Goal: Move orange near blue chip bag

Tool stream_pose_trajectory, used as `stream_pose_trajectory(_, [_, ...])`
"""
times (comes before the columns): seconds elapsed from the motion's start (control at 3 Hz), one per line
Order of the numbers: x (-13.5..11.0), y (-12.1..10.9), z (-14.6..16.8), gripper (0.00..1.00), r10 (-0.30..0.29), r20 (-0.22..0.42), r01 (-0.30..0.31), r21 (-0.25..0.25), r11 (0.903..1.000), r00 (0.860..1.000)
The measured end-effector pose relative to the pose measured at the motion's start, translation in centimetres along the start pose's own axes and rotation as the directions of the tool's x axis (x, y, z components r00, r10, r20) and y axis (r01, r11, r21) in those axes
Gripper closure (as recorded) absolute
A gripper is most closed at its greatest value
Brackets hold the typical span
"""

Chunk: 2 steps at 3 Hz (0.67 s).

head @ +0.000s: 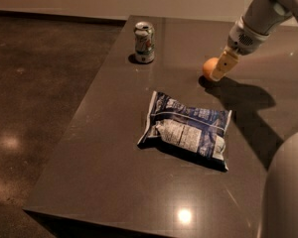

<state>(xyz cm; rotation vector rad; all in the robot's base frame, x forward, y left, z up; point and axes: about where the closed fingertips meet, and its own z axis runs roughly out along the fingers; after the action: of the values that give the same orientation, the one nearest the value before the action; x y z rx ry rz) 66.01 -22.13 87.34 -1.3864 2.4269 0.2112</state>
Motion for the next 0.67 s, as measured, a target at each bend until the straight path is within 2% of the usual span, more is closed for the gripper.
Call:
stream_pose_trajectory(0.33, [0.0, 2.9, -1.4, 1.00, -0.094, -0.007, 0.093, -0.052, 0.9943, 0.996])
stream_pose_trajectory(0.67, [0.2, 6.5, -2.2, 1.00, -0.224, -0.021, 0.220, -0.106, 0.9696, 0.974])
